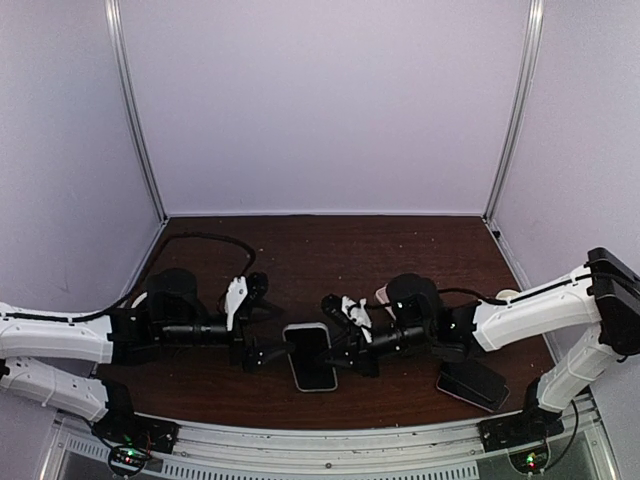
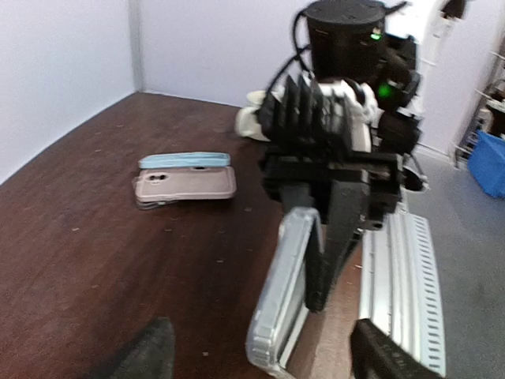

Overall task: Put the phone into the phone case
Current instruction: Press at the corner of the phone case and the top corners of the phone case, then place the phone with the phone case at the center of the board.

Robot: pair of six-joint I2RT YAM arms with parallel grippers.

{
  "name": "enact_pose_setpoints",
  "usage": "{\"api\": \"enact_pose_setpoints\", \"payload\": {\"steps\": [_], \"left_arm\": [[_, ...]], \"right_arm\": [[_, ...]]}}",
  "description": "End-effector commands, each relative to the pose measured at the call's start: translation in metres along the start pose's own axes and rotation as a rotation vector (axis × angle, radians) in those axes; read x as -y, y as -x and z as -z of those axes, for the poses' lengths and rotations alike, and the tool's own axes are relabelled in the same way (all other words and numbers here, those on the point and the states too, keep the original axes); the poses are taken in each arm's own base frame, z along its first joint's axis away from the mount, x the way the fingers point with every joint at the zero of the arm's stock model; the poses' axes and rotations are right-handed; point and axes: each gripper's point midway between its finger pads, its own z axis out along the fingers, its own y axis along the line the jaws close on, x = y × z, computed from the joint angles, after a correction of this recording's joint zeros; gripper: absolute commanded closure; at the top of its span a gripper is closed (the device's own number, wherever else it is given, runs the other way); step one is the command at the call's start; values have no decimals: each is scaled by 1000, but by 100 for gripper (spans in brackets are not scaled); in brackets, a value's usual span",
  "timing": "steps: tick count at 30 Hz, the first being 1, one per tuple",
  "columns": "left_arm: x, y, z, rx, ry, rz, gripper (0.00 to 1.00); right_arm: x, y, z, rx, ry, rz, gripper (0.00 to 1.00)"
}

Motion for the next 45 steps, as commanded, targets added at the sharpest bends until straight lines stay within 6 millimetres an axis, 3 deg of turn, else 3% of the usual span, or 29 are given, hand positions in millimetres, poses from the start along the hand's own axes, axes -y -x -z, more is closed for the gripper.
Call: {"api": "enact_pose_setpoints", "payload": {"steps": [1, 4, 8, 16, 23, 31, 36, 41, 45], "left_arm": [[-70, 28, 34, -34, 460, 65, 6], [-89, 24, 57, -95, 596, 67, 2], [-102, 19, 73, -80, 672, 106, 3], [-114, 6, 79, -157, 695, 246, 2], [-110, 3, 83, -182, 678, 243, 3], [-110, 6, 90, -146, 688, 235, 2], [-109, 7, 90, -147, 686, 233, 2], [-110, 7, 90, -143, 687, 226, 2], [-110, 7, 89, -152, 688, 222, 2]], "right_arm": [[31, 47, 12, 34, -99, -194, 92], [66, 55, 5, -9, -160, -407, 95], [102, 65, -23, -64, -223, -593, 94], [156, 78, -83, -95, -234, -804, 93], [187, 34, -118, -189, -234, -957, 89], [226, -9, -116, -235, -352, -1000, 74], [248, -31, -111, -270, -437, -1022, 71], [249, -24, -102, -258, -492, -998, 69], [238, -15, -96, -253, -517, -977, 68]]}}
